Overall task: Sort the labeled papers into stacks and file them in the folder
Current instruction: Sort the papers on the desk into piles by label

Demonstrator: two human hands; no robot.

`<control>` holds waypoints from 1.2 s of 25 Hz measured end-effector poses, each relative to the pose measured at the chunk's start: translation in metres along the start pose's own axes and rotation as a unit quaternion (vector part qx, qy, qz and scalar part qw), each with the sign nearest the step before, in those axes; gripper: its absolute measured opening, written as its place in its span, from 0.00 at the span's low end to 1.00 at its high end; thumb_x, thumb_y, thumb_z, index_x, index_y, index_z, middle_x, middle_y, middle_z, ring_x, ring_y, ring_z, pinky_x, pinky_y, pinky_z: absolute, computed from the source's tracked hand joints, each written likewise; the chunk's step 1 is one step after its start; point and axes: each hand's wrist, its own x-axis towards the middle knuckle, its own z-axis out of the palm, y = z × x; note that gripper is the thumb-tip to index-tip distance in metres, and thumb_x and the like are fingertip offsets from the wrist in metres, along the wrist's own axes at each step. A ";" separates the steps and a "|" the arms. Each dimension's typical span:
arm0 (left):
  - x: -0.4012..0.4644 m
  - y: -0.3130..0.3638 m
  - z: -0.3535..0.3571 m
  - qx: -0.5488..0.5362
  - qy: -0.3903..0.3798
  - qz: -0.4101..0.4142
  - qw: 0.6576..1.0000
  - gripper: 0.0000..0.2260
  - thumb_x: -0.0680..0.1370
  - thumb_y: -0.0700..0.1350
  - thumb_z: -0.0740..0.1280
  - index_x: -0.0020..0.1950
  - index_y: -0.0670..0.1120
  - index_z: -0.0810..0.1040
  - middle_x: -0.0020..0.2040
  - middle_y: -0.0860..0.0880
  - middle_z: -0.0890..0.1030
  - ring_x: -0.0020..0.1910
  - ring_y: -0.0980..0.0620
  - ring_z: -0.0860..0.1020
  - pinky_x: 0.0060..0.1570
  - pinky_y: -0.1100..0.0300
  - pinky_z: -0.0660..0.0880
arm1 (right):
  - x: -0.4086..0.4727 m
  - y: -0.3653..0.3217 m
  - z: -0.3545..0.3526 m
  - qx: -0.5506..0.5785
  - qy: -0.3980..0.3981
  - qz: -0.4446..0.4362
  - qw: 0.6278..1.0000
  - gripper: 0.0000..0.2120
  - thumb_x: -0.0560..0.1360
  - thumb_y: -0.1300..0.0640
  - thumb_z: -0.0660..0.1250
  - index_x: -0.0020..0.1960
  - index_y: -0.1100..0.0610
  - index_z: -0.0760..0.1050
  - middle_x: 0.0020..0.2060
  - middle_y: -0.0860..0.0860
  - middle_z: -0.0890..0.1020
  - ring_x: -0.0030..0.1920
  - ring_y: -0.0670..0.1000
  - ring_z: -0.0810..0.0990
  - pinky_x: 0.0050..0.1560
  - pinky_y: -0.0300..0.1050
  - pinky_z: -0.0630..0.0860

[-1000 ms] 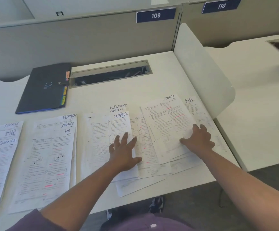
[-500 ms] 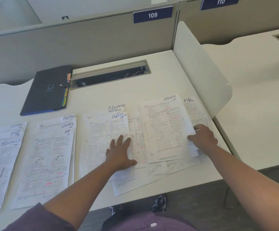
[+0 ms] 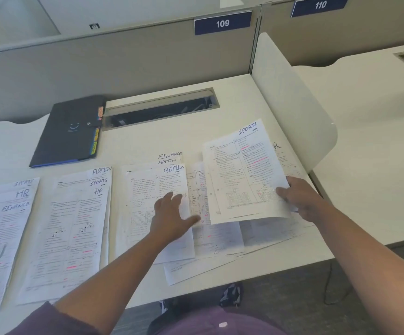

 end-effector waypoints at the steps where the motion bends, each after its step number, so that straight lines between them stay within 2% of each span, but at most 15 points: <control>1: 0.000 0.003 -0.003 -0.071 0.034 0.000 0.997 0.42 0.73 0.72 0.69 0.80 0.49 0.68 0.81 0.49 0.66 0.80 0.45 0.61 0.72 0.43 0.68 | -0.002 0.001 0.000 0.027 -0.016 0.010 0.999 0.12 0.83 0.65 0.65 0.63 0.54 0.78 0.55 0.50 0.85 0.53 0.53 0.83 0.44 0.47 0.78; 2: 0.000 0.008 -0.006 -0.176 0.037 -0.015 0.984 0.40 0.72 0.76 0.66 0.75 0.50 0.74 0.77 0.49 0.73 0.76 0.46 0.69 0.69 0.48 0.72 | -0.004 0.003 0.001 0.048 -0.034 0.016 0.998 0.12 0.83 0.64 0.66 0.64 0.55 0.79 0.56 0.51 0.86 0.54 0.53 0.84 0.45 0.48 0.79; 3: 0.001 0.014 -0.010 -0.311 0.004 -0.050 0.949 0.40 0.70 0.79 0.63 0.69 0.51 0.79 0.71 0.49 0.79 0.69 0.47 0.78 0.63 0.51 0.77 | -0.007 0.005 0.006 0.063 -0.054 0.015 0.996 0.13 0.82 0.65 0.66 0.65 0.56 0.79 0.58 0.52 0.86 0.55 0.53 0.84 0.44 0.48 0.80; 4: 0.003 0.019 -0.013 -0.436 -0.055 -0.089 0.894 0.38 0.71 0.79 0.62 0.64 0.51 0.82 0.65 0.48 0.84 0.62 0.47 0.83 0.55 0.54 0.80 | -0.009 0.007 0.014 0.071 -0.075 0.009 0.995 0.13 0.82 0.65 0.67 0.65 0.57 0.79 0.59 0.53 0.86 0.56 0.53 0.85 0.45 0.47 0.82; 6: 0.007 0.022 -0.014 -0.556 -0.128 -0.099 0.815 0.26 0.78 0.69 0.66 0.59 0.50 0.87 0.60 0.46 0.87 0.55 0.46 0.87 0.47 0.54 0.83 | -0.016 0.009 0.033 0.073 -0.120 -0.004 0.990 0.14 0.81 0.65 0.68 0.66 0.59 0.79 0.60 0.53 0.86 0.58 0.54 0.85 0.53 0.50 0.83; 7: 0.009 0.020 -0.011 -0.566 -0.119 -0.099 0.810 0.16 0.81 0.59 0.69 0.59 0.48 0.87 0.60 0.45 0.87 0.55 0.46 0.87 0.46 0.53 0.84 | -0.019 0.010 0.041 0.065 -0.145 -0.009 0.987 0.15 0.81 0.65 0.69 0.66 0.58 0.79 0.60 0.53 0.86 0.59 0.54 0.85 0.57 0.53 0.83; 8: 0.010 0.018 -0.008 -0.559 -0.095 -0.108 0.817 0.09 0.82 0.48 0.71 0.59 0.48 0.85 0.60 0.45 0.87 0.54 0.46 0.87 0.46 0.52 0.84 | -0.021 0.011 0.047 0.055 -0.167 -0.011 0.984 0.14 0.81 0.63 0.69 0.66 0.57 0.80 0.59 0.52 0.86 0.59 0.54 0.85 0.59 0.54 0.82; 10: 0.012 0.008 -0.002 -0.511 -0.033 -0.142 0.847 0.08 0.81 0.38 0.72 0.58 0.47 0.83 0.57 0.46 0.88 0.52 0.45 0.87 0.48 0.50 0.84 | -0.022 0.012 0.054 0.042 -0.167 -0.012 0.985 0.11 0.81 0.58 0.71 0.62 0.56 0.81 0.57 0.53 0.87 0.54 0.52 0.87 0.53 0.50 0.83; 12: 0.014 -0.001 0.000 -0.495 -0.013 -0.159 0.854 0.09 0.81 0.37 0.71 0.57 0.49 0.82 0.54 0.49 0.88 0.51 0.47 0.87 0.46 0.50 0.84 | -0.020 0.011 0.054 0.044 -0.058 -0.022 0.997 0.07 0.81 0.55 0.70 0.57 0.56 0.81 0.55 0.55 0.87 0.47 0.51 0.86 0.46 0.46 0.81; 13: 0.015 -0.005 0.000 -0.494 -0.009 -0.162 0.854 0.09 0.81 0.37 0.71 0.57 0.49 0.82 0.52 0.50 0.88 0.50 0.47 0.87 0.43 0.52 0.83 | -0.016 0.011 0.051 0.034 0.020 -0.029 0.999 0.07 0.80 0.56 0.70 0.57 0.55 0.80 0.57 0.55 0.86 0.49 0.52 0.84 0.47 0.46 0.80; 15: 0.017 -0.011 0.003 -0.488 -0.006 -0.169 0.856 0.09 0.81 0.37 0.71 0.56 0.50 0.82 0.49 0.52 0.88 0.49 0.48 0.86 0.39 0.55 0.83 | -0.007 0.009 0.039 -0.057 0.140 -0.038 0.988 0.17 0.78 0.55 0.71 0.66 0.54 0.77 0.66 0.54 0.79 0.60 0.55 0.79 0.56 0.51 0.76; 17: 0.019 -0.012 0.006 -0.483 -0.012 -0.170 0.859 0.09 0.81 0.37 0.71 0.57 0.50 0.82 0.49 0.53 0.88 0.49 0.48 0.86 0.40 0.54 0.83 | 0.003 0.008 0.018 -0.224 0.195 0.003 0.955 0.32 0.74 0.50 0.73 0.75 0.53 0.69 0.73 0.54 0.70 0.70 0.60 0.72 0.64 0.58 0.73; 19: 0.020 -0.012 0.009 -0.482 -0.020 -0.169 0.859 0.09 0.81 0.37 0.71 0.56 0.51 0.82 0.49 0.53 0.89 0.49 0.49 0.87 0.41 0.54 0.83 | 0.009 0.006 -0.004 -0.328 0.199 0.054 0.922 0.41 0.69 0.45 0.77 0.76 0.54 0.65 0.74 0.55 0.68 0.72 0.63 0.69 0.65 0.63 0.72; 23: 0.021 -0.015 0.017 -0.475 -0.038 -0.169 0.863 0.09 0.81 0.38 0.71 0.57 0.51 0.82 0.48 0.54 0.89 0.49 0.49 0.87 0.40 0.55 0.83 | 0.011 0.009 -0.019 -0.403 0.172 0.090 0.894 0.42 0.64 0.44 0.81 0.72 0.55 0.66 0.66 0.56 0.72 0.68 0.63 0.72 0.62 0.62 0.72; 30: 0.024 -0.022 0.025 -0.493 -0.057 -0.171 0.851 0.10 0.82 0.37 0.70 0.60 0.49 0.82 0.51 0.51 0.89 0.52 0.45 0.87 0.49 0.47 0.84 | 0.008 0.016 0.001 -0.297 0.103 0.021 0.949 0.41 0.63 0.54 0.84 0.71 0.56 0.68 0.63 0.56 0.75 0.61 0.61 0.77 0.59 0.60 0.79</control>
